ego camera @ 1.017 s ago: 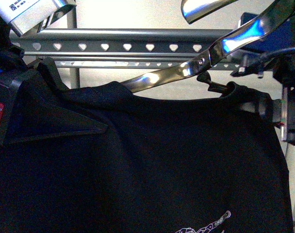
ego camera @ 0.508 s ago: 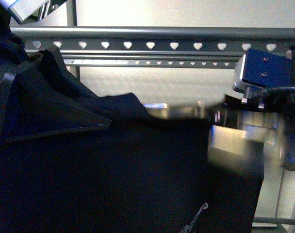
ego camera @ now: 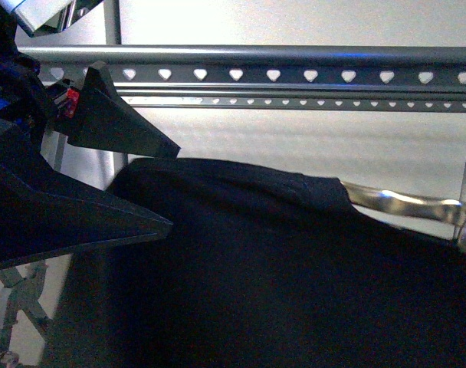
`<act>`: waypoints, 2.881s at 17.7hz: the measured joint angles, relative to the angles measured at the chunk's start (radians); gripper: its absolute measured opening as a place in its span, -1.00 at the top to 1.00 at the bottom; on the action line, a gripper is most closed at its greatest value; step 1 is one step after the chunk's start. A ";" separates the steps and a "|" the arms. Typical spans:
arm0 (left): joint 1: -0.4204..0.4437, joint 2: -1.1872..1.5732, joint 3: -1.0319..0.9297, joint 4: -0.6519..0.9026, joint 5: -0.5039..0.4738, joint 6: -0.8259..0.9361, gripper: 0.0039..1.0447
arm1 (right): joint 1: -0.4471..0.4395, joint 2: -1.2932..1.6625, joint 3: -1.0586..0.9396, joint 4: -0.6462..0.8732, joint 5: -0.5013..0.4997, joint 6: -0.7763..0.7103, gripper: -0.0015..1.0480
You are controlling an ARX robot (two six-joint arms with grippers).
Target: Hang clothes on hanger
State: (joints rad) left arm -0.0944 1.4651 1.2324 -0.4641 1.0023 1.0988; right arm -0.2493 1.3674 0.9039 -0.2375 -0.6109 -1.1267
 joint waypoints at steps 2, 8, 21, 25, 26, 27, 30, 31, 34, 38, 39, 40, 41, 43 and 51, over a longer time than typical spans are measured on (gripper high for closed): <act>-0.002 -0.004 -0.008 0.024 -0.014 -0.029 -0.89 | -0.055 -0.047 -0.067 -0.127 -0.027 0.021 0.93; 0.083 -0.133 -0.227 1.082 -0.719 -1.281 -0.88 | -0.060 -0.324 -0.235 -0.192 -0.098 0.349 0.94; 0.097 -0.499 -0.710 0.907 -1.003 -1.117 0.54 | -0.045 -0.323 -0.093 0.186 -0.224 1.412 0.94; 0.097 -0.574 -0.834 0.956 -1.003 -1.112 0.96 | -0.027 -0.214 -0.028 0.317 -0.178 1.668 0.94; 0.097 -0.584 -0.850 0.962 -1.003 -1.109 0.94 | -0.026 -0.199 -0.018 0.329 -0.171 1.699 0.94; 0.097 -0.613 -0.892 0.973 -1.003 -1.107 0.94 | -0.023 -0.154 0.016 0.360 -0.153 1.789 0.94; 0.097 -0.750 -1.047 0.988 -1.003 -1.104 0.94 | -0.033 0.063 0.171 0.450 -0.027 2.126 0.94; 0.096 -0.801 -1.085 0.978 -1.003 -1.104 0.94 | -0.022 0.129 0.214 0.422 0.002 2.159 0.94; 0.096 -0.938 -1.156 0.912 -1.003 -1.104 0.94 | 0.025 0.202 0.200 0.416 0.080 2.084 0.94; 0.096 -1.125 -1.215 0.808 -1.003 -1.101 0.94 | 0.066 -0.191 -0.279 0.917 0.398 1.488 -0.06; 0.096 -1.159 -1.215 0.777 -1.003 -1.101 0.94 | 0.095 -0.349 -0.372 0.979 0.468 1.361 -0.33; 0.096 -1.166 -1.215 0.769 -1.003 -1.101 0.94 | 0.106 -0.389 -0.396 0.988 0.487 1.331 -0.39; 0.096 -1.176 -1.215 0.758 -1.004 -1.101 0.94 | 0.125 -0.455 -0.440 0.994 0.515 1.291 -0.50; 0.096 -1.192 -1.215 0.741 -1.003 -1.101 0.94 | 0.165 -0.568 -0.513 0.976 0.541 1.236 -0.66; 0.096 -1.260 -1.215 0.674 -1.003 -1.101 0.94 | 0.505 -1.157 -0.695 0.388 0.885 1.131 -0.52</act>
State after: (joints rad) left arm 0.0017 0.2050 0.0177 0.2100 -0.0010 -0.0021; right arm 0.2558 0.2108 0.2092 0.1509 0.2741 0.0048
